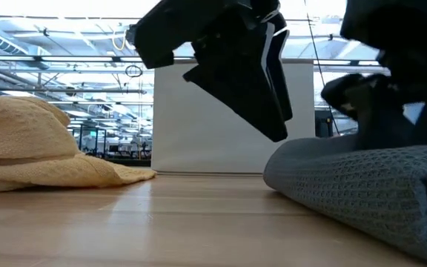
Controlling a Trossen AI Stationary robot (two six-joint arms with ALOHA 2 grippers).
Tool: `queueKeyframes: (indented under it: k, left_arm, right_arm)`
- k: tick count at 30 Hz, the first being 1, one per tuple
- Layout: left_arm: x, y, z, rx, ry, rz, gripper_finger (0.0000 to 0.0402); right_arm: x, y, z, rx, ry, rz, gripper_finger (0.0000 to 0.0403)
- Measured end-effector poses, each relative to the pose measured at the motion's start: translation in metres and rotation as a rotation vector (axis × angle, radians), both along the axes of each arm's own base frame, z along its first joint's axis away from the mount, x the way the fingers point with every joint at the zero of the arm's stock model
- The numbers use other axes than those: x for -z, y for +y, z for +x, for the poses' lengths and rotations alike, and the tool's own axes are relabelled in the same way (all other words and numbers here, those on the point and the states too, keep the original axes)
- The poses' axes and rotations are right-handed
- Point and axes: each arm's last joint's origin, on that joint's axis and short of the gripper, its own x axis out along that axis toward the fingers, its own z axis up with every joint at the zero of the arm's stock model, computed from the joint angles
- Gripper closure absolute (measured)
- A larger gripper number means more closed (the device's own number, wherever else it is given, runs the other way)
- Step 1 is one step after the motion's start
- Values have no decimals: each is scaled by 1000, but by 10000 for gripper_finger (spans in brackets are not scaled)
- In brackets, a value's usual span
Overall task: Fold towel
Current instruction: Fold the gray towel
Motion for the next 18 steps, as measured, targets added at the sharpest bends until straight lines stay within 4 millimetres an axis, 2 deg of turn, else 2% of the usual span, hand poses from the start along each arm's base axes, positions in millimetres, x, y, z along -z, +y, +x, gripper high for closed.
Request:
queueKeyframes:
  k: [4,10,15,18]
  left_arm:
    - [0,1,0,2,7,2,159]
    - [2,13,1,-29,49,16,159]
    - [4,16,-1,-48,80,23,159]
    - [4,16,-2,-48,80,23,159]
  right_arm:
    - [12,-9,-4,-18,0,21,261]
    - [28,-22,-17,26,79,74,261]
    - [32,-19,-29,31,166,89,261]
    - [27,-15,-39,14,232,124,261]
